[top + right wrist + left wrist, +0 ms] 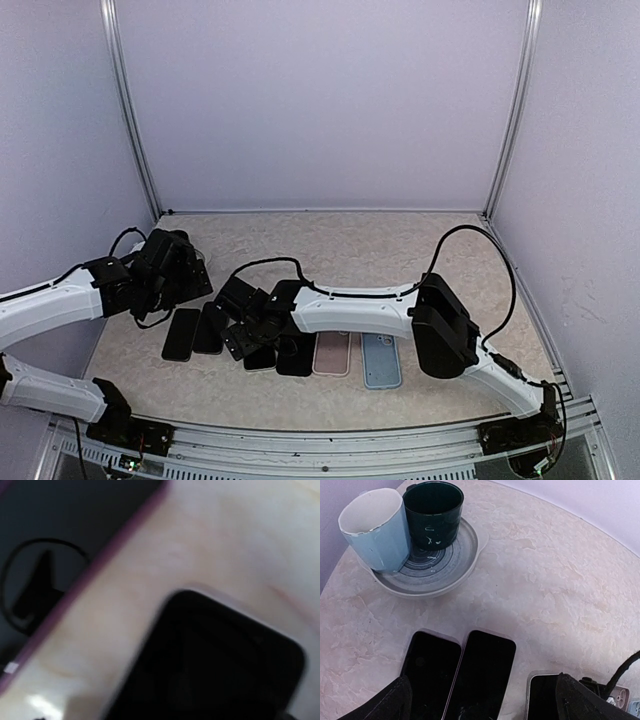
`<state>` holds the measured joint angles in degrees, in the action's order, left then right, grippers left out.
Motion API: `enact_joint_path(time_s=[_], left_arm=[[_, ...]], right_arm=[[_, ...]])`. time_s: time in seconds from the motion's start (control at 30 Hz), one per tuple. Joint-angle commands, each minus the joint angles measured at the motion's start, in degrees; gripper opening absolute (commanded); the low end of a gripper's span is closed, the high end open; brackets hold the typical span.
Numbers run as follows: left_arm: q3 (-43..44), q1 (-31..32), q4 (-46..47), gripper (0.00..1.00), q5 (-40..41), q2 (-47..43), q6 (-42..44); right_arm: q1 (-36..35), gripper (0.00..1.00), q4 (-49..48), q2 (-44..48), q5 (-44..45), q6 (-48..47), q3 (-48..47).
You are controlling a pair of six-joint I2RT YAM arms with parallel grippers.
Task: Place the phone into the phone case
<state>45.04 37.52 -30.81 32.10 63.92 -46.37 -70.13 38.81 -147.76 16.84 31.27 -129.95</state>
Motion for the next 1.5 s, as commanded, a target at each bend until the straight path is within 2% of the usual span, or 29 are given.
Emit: enact_joint_path(time_s=[0.0, 0.2, 0.37, 0.47, 0.63, 0.77, 0.97, 1.17, 1.23, 1.4, 1.47], left_arm=[[-2.12, -0.25, 3.04, 0.99, -3.31, 1.62, 1.04], [-2.48, -0.24, 3.38, 0.99, -3.98, 2.66, 1.28], [-2.69, -0.25, 4.15, 0.99, -4.39, 1.74, 1.63], [-2.54, -0.25, 3.86, 0.99, -4.21, 2.03, 1.87], [-2.67, -0.25, 3.73, 0.99, -4.1, 2.34, 2.07], [-3.01, -0.25, 4.22, 0.99, -4.32, 2.26, 2.38], [-2.34, -0.25, 4.46, 0.99, -4.45, 3.29, 2.92], [-2.49, -0.25, 4.81, 0.99, -4.4, 3.57, 3.21], [-2.52, -0.25, 5.09, 0.99, -4.57, 3.79, 3.19], [-2.5, -0.25, 5.27, 0.99, -4.94, 4.19, 3.18], [-2.5, -0.25, 5.27, 0.99, -4.85, 4.19, 3.31]], right_arm=[[-1.09, 0.99, 8.13, -0.15, 1.68, 2.41, 0.41], [-1.15, 0.99, 9.99, 0.88, -1.05, 2.3, 4.46], [-1.15, 0.85, 10.59, 2.81, -4.76, -1.98, 7.84], [-1.17, 0.82, 12.37, 3.79, -5.22, -4.26, 9.47], [-1.24, 0.78, 14.61, 6.35, -11.55, -10.15, 13.48], [-1.24, 0.81, 17.99, 7.7, -14.27, -12.01, 14.32], [-1.15, 0.94, 23.01, 2.39, -12.58, -9.03, 3.89], [-1.09, 0.96, 24.69, -0.5, -12.41, -8.97, 3.24], [-0.78, 0.92, 24.69, -1.12, -12.77, -9.02, 2.36], [-0.04, 0.62, 23.28, -0.72, -13.96, -8.42, 2.69], [-0.01, 0.55, 22.51, -0.11, -13.7, -8.18, 2.77]])
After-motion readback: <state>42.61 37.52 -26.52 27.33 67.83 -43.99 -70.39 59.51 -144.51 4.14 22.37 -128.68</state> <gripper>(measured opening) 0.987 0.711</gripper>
